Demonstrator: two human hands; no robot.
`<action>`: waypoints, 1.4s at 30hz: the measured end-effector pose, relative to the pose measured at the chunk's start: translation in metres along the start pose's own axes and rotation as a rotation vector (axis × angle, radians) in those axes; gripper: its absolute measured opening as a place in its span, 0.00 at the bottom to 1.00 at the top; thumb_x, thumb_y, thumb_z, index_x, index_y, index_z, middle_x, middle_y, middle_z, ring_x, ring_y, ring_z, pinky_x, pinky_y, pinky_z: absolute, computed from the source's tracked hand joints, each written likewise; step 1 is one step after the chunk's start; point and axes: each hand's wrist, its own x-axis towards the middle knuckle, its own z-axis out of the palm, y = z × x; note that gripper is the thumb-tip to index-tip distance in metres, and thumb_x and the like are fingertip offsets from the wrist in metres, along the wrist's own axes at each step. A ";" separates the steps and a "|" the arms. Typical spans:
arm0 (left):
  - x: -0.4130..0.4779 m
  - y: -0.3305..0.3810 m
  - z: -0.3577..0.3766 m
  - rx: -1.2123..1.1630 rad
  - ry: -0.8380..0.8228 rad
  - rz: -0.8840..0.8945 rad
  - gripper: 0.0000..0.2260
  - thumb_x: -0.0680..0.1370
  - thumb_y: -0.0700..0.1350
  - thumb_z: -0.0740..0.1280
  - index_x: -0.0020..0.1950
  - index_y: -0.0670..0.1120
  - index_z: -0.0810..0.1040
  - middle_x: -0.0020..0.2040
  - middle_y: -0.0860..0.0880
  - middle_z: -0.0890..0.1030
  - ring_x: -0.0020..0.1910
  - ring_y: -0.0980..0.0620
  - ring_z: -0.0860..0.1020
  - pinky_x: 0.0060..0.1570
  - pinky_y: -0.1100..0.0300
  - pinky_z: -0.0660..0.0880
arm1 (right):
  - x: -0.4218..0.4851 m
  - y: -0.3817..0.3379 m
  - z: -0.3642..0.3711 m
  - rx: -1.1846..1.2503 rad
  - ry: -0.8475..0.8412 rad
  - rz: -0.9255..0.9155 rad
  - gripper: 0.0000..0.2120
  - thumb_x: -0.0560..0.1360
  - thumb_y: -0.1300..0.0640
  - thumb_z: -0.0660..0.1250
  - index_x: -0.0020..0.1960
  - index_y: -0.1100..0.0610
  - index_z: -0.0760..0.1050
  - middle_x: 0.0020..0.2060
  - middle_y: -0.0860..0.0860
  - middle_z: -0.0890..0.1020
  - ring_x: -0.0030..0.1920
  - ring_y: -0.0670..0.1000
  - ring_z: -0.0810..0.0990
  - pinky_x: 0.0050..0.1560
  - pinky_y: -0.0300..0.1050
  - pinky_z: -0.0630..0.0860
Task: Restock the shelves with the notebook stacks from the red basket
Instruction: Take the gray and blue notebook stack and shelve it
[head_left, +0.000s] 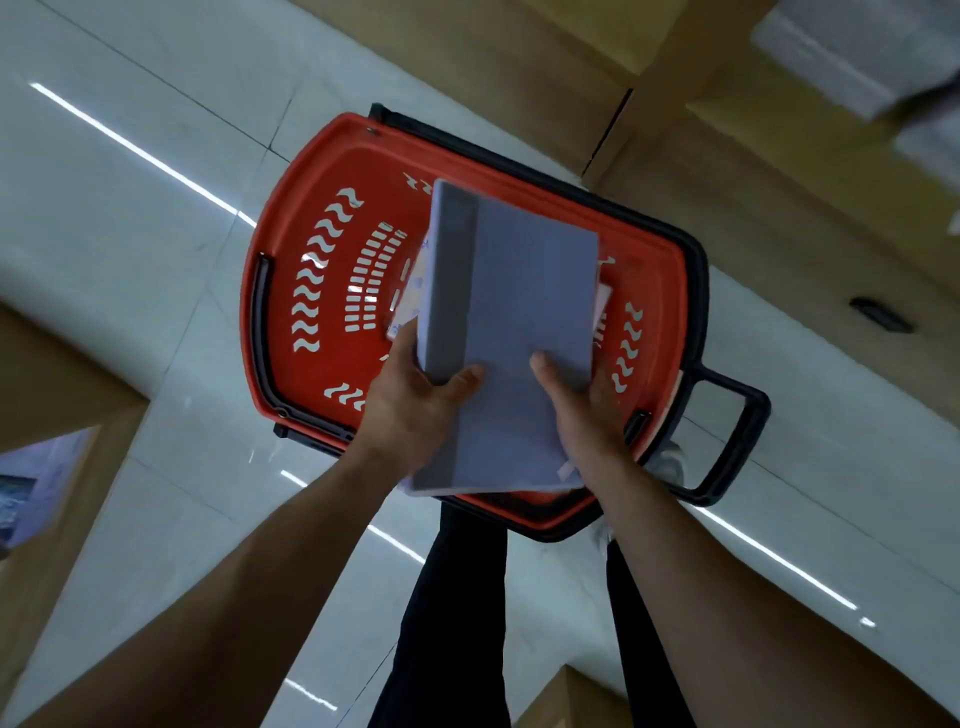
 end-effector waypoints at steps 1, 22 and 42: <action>-0.005 0.002 0.001 0.010 0.017 0.002 0.31 0.77 0.50 0.72 0.77 0.54 0.62 0.56 0.61 0.74 0.50 0.60 0.78 0.43 0.68 0.76 | -0.006 -0.006 -0.004 -0.005 0.018 -0.025 0.20 0.72 0.47 0.77 0.62 0.49 0.77 0.51 0.43 0.84 0.49 0.38 0.84 0.44 0.32 0.77; -0.304 0.258 0.110 0.136 -0.220 0.368 0.38 0.67 0.60 0.74 0.76 0.65 0.66 0.57 0.58 0.82 0.53 0.56 0.81 0.53 0.55 0.79 | -0.318 -0.200 -0.274 0.075 0.288 -0.332 0.17 0.77 0.49 0.73 0.64 0.45 0.76 0.53 0.41 0.85 0.54 0.45 0.84 0.52 0.46 0.80; -0.371 0.352 0.391 0.333 -0.393 0.529 0.23 0.73 0.49 0.78 0.64 0.53 0.74 0.49 0.56 0.81 0.46 0.56 0.81 0.38 0.71 0.76 | -0.370 -0.190 -0.537 0.243 0.660 -0.339 0.22 0.75 0.44 0.74 0.65 0.53 0.78 0.52 0.44 0.85 0.51 0.47 0.84 0.48 0.44 0.83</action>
